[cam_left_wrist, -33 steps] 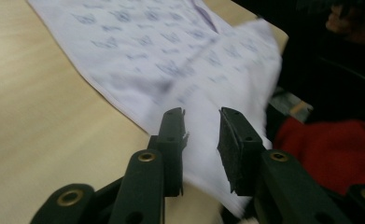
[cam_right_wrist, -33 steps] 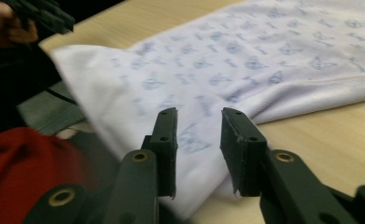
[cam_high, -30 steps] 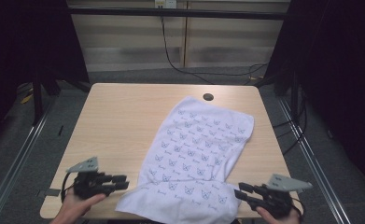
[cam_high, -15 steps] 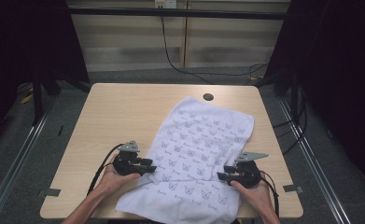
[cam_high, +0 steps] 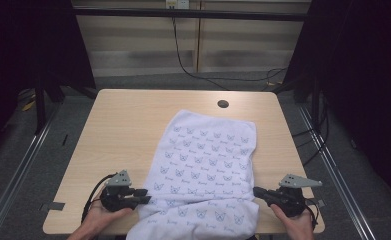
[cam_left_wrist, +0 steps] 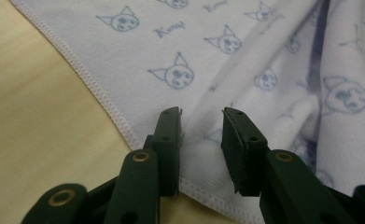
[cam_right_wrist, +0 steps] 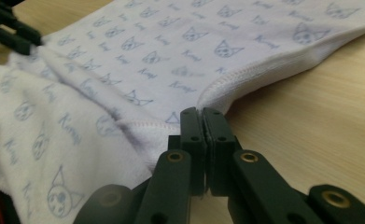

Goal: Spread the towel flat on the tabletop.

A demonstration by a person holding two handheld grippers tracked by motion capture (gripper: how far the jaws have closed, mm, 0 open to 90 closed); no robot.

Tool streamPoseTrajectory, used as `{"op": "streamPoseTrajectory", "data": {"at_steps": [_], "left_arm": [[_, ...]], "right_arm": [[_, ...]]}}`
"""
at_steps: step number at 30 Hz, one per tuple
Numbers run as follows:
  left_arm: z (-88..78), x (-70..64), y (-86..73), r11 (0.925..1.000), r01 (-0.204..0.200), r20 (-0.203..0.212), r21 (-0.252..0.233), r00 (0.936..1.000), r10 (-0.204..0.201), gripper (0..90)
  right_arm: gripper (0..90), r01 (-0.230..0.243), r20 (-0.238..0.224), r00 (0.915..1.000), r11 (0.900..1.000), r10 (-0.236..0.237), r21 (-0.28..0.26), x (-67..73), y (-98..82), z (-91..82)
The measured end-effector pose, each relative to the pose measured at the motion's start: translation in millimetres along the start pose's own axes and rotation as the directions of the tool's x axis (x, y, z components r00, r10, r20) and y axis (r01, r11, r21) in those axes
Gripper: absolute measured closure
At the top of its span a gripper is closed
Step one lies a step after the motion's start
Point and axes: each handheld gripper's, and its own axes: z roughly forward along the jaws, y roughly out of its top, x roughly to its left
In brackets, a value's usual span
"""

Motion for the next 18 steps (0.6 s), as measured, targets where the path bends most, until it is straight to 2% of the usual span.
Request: {"op": "streamPoseTrajectory", "data": {"at_steps": [2, 3, 4, 6, 8, 10, 11, 12, 13, 14, 16, 17, 18], "left_arm": [[-4.8, -6.5, -6.2, 1.0, 0.003, 0.001, -0.002, 1.0, -0.003, 65.9], [-8.0, -7.8, -9.3, 0.9999, 0.013, 0.01, 0.001, 0.9999, -0.013, 64.9], [-10.9, -8.0, -12.6, 0.9995, 0.031, 0.02, -0.004, 0.9993, -0.031, 65.0], [-15.2, -7.7, -17.7, 0.9983, 0.057, 0.046, -0.012, 0.9974, -0.057, 64.7], [-16.3, -7.0, -18.0, 0.9973, 0.072, 0.068, -0.012, 0.9951, -0.071, 58.4], [-14.3, -4.7, -12.8, 0.9969, 0.075, 0.053, -0.024, 0.9959, -0.074, 53.9], [-14.3, -4.7, -12.8, 0.9969, 0.075, 0.053, -0.024, 0.9959, -0.074, 53.8], [-11.2, 1.0, -3.4, 0.9957, 0.078, 0.045, -0.05, 0.9961, -0.076, 53.7], [-9.4, 4.8, 2.3, 0.9956, 0.074, 0.041, -0.057, 0.9966, -0.072, 53.6], [-9.4, 4.8, 2.3, 0.9956, 0.074, 0.041, -0.057, 0.9966, -0.072, 53.4], [-1.9, 13.7, 13.5, 0.9925, 0.089, 0.028, -0.085, 0.9959, -0.087, 52.4], [6.6, 18.1, 20.3, 0.995, 0.074, 0.015, -0.068, 0.9972, -0.073, 51.7], [6.6, 18.1, 20.3, 0.995, 0.074, 0.015, -0.068, 0.9972, -0.073, 51.5]], "right_arm": [[85.5, 0.007, 0.031, 0.9995, 1.0, -0.007, -0.011, -1.8, 2.5, -2.2], [85.9, -0.003, 0.027, 0.9996, 1.0, 0.003, -0.023, -3.7, 3.8, -2.9], [85.8, -0.014, -0.006, 0.9999, 0.999, 0.014, -0.031, -4.2, 4.5, -3.9], [85.7, 0.005, -0.003, 1.0, 1.0, -0.005, -0.026, 3.0, 4.9, -5.3], [80.4, 0.013, -0.037, 0.9992, 1.0, -0.013, -0.013, 11.1, 3.3, -4.3], [73.3, 0.039, -0.067, 0.997, 0.999, -0.038, 0.018, 19.3, 1.4, -0.4], [73.3, 0.039, -0.067, 0.997, 0.999, -0.038, 0.018, 19.3, 1.4, -0.4], [68.2, 0.043, -0.085, 0.9956, 0.998, -0.04, 0.041, 25.1, -1.4, 5.5], [65.0, 0.032, -0.124, 0.992, 0.999, -0.027, 0.038, 27.0, -2.9, 8.8], [65.0, 0.032, -0.124, 0.992, 0.999, -0.027, 0.038, 27.0, -2.9, 8.8], [60.4, 0.034, -0.13, 0.9912, 0.998, -0.026, 0.06, 32.5, -6.3, 13.0], [58.7, 0.043, -0.141, 0.9896, 0.995, -0.031, 0.086, 36.8, -11.6, 15.3], [58.7, 0.047, -0.143, 0.9892, 0.994, -0.032, 0.103, 39.5, -15.8, 15.9]]}}
